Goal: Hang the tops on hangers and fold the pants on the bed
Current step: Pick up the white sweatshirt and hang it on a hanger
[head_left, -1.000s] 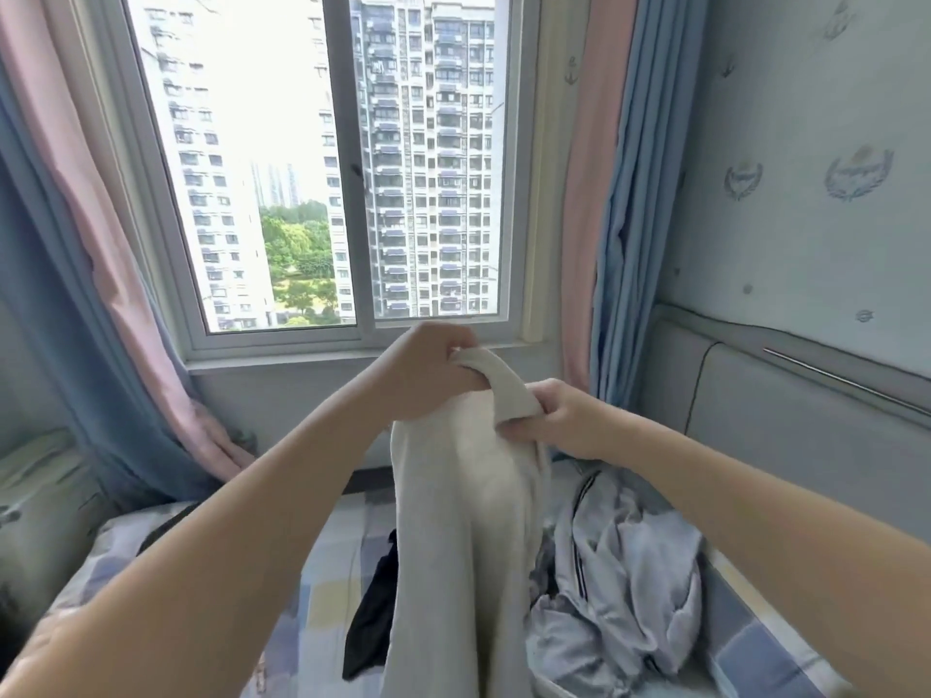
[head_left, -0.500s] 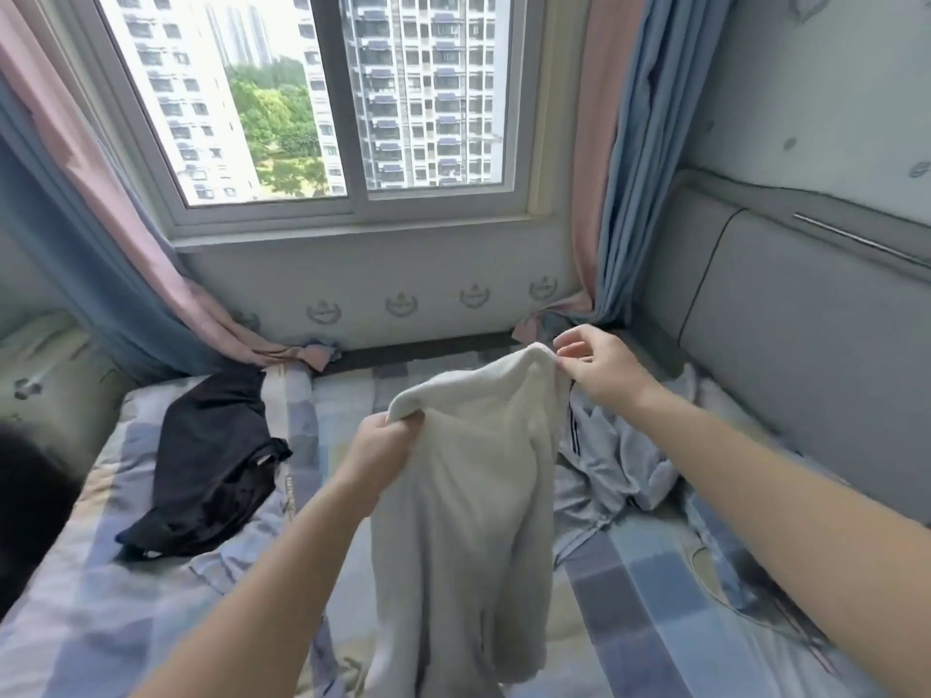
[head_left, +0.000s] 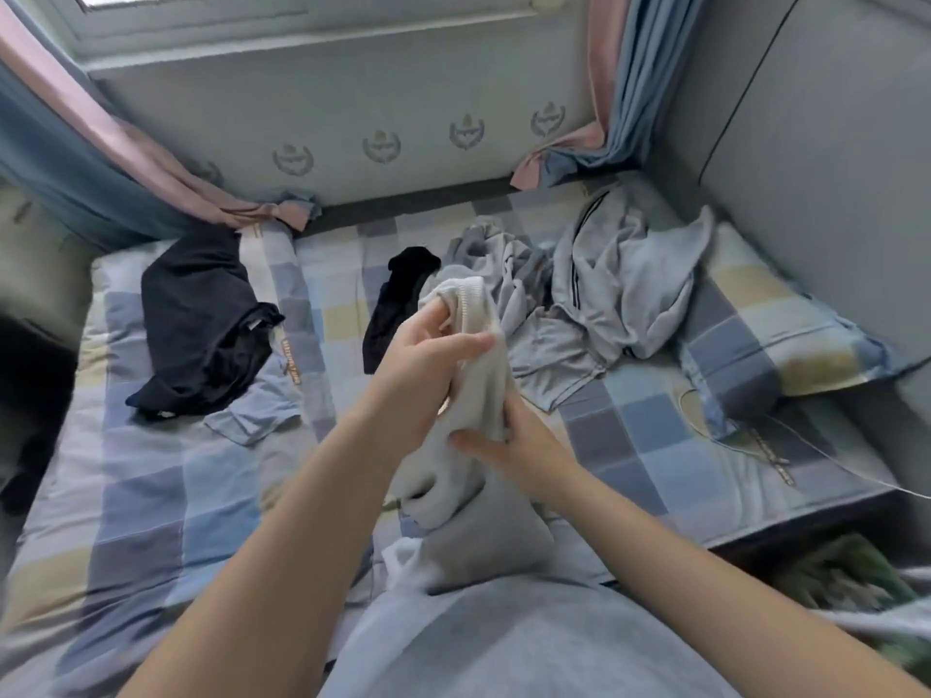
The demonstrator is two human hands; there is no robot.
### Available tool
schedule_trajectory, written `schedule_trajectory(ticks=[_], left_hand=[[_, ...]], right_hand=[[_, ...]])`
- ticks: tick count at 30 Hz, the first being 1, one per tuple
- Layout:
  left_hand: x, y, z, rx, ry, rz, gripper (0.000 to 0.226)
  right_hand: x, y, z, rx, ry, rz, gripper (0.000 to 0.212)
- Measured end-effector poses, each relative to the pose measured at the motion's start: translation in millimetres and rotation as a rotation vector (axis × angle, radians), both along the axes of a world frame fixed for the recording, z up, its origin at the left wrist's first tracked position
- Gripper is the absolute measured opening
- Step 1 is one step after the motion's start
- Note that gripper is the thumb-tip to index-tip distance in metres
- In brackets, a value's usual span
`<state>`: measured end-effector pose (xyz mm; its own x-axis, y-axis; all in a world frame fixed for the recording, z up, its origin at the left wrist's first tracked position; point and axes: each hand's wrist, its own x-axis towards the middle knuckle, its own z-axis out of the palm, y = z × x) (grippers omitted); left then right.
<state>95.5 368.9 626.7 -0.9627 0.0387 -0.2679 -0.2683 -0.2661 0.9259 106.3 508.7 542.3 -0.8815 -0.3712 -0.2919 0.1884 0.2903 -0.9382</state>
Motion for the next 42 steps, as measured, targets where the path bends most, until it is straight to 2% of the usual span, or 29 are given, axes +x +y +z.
schedule_trajectory(ticks=[3, 7, 10, 13, 18, 23, 26, 27, 32, 35, 36, 39, 42], left_hand=[[3, 5, 8, -0.044, 0.068, -0.064, 0.056], [-1, -4, 12, -0.395, 0.223, -0.110, 0.057], [-8, -15, 4, -0.629, 0.320, -0.086, 0.044], [-18, -29, -17, -0.742, 0.296, 0.047, 0.040], [-20, -43, -48, -0.749, -0.005, 0.018, 0.057], [4, -23, -74, -0.768, 0.047, -0.041, 0.071], [26, -4, -86, -0.772, 0.158, 0.171, 0.059], [32, 1, -89, -0.767, 0.187, 0.177, 0.055], [35, 24, -100, -0.762, 0.121, -0.201, 0.055], [28, 29, -106, -0.849, 0.122, -0.174, 0.011], [25, 28, -107, -0.847, 0.132, -0.152, 0.020], [18, 16, -102, -0.790, 0.106, -0.061, 0.035], [10, 3, -85, -0.624, 0.091, 0.095, 0.041]], right_hand=[[-3, -3, -3, 0.192, 0.047, -0.094, 0.055], [-7, 8, -26, 0.283, 0.100, -0.208, 0.015], [-7, 18, -37, 0.221, 0.154, -0.242, 0.036], [-8, 23, -28, 0.058, 0.175, -0.296, 0.038], [-26, 32, 0, -0.110, 0.133, -0.423, 0.028], [-38, 35, 26, -0.253, -0.049, -0.543, 0.023], [-41, 33, 41, -0.321, -0.095, -0.546, 0.026], [-42, 33, 48, -0.340, -0.098, -0.538, 0.026], [-44, 28, 71, -0.444, -0.106, -0.494, 0.028], [-47, 28, 79, -0.491, -0.121, -0.522, 0.033], [-48, 29, 78, -0.502, -0.118, -0.539, 0.029], [-47, 35, 69, -0.433, -0.020, -0.515, 0.017], [-34, 37, 50, -0.151, 0.115, -0.454, 0.031]])
